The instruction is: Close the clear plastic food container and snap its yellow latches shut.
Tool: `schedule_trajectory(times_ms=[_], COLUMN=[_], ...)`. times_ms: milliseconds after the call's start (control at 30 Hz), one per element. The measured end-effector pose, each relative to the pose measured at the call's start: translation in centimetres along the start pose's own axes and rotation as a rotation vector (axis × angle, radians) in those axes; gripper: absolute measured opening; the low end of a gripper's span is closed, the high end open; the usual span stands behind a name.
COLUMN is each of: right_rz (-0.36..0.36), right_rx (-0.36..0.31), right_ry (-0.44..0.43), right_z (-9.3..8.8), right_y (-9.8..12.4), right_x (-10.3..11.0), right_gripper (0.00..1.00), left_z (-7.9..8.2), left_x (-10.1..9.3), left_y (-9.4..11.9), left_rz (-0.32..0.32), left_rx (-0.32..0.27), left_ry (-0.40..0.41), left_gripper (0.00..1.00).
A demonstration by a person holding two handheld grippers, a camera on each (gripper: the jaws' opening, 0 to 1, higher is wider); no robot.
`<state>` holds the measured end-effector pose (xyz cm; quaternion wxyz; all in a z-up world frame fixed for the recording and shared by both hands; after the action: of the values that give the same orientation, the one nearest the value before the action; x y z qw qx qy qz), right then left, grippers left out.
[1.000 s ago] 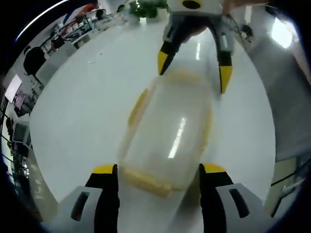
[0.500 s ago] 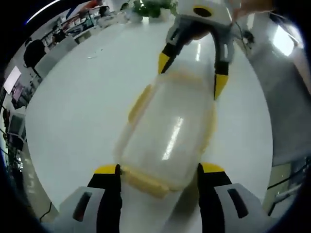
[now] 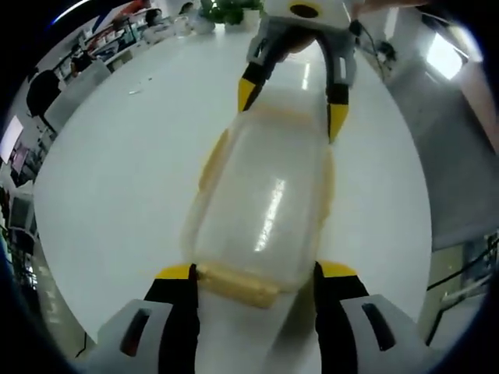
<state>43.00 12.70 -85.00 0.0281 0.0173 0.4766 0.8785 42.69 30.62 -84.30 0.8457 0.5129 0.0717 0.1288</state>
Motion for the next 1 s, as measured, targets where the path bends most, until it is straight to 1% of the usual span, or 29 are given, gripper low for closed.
schedule_trajectory(times_ms=[133, 233, 400, 500, 533, 600, 800, 867, 900, 933, 967, 1000], right_rz=[0.018, 0.035, 0.042, 0.039, 0.04, 0.044, 0.051, 0.054, 0.056, 0.052, 0.054, 0.052], right_rx=[0.017, 0.037, 0.048, 0.049, 0.04, 0.047, 0.052, 0.05, 0.049, 0.048, 0.049, 0.05], right_ry=[0.026, 0.053, 0.068, 0.07, 0.066, 0.074, 0.086, 0.091, 0.091, 0.086, 0.087, 0.088], right_z=[-0.1, -0.3, -0.5, -0.5, -0.4, -0.4, -0.5, -0.5, -0.5, -0.6, -0.6, -0.6], right_y=[0.1, 0.3, 0.6, 0.8, 0.8, 0.9, 0.9, 1.0, 1.0, 1.0, 1.0, 1.1], right_x=[-0.1, -0.2, -0.4, -0.6, -0.6, -0.6, -0.5, -0.5, -0.5, -0.5, -0.4, -0.3], right_gripper=[0.64, 0.61, 0.5, 0.38, 0.38, 0.38, 0.37, 0.37, 0.37, 0.37, 0.37, 0.37], left_z=[0.0, -0.1, -0.2, -0.3, -0.4, -0.4, -0.6, -0.8, -1.0, -0.9, -0.9, -1.1], left_x=[0.0, 0.1, 0.2, 0.3, 0.3, 0.3, 0.3, 0.3, 0.3, 0.4, 0.4, 0.4], left_y=[0.0, 0.1, 0.1, 0.2, 0.2, 0.3, 0.5, 0.6, 0.7, 0.8, 0.7, 0.7], left_rz=[-0.015, -0.021, -0.025, -0.03, -0.032, -0.036, -0.064, -0.078, -0.083, -0.079, -0.077, -0.081], left_rx=[0.014, 0.024, 0.059, 0.069, 0.07, 0.075, 0.125, 0.144, 0.156, 0.157, 0.141, 0.142], left_ry=[-0.022, -0.033, -0.046, -0.055, -0.06, -0.071, -0.142, -0.185, -0.199, -0.183, -0.184, -0.183], left_gripper=[0.57, 0.56, 0.56, 0.56, 0.55, 0.55, 0.51, 0.46, 0.4, 0.37, 0.37, 0.37])
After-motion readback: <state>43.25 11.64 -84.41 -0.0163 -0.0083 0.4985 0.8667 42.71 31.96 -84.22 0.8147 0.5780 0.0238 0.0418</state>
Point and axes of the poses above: the point that each gripper's makers call its tool centre point, and the gripper's own axes: y roughly backward along the fingers, x roughly to its left, z roughly out of its top, the point moved 5 cm from there along y, roughly backward along the fingers, and after that the axes turned 1 degree about -x, right-handed, at the moved point
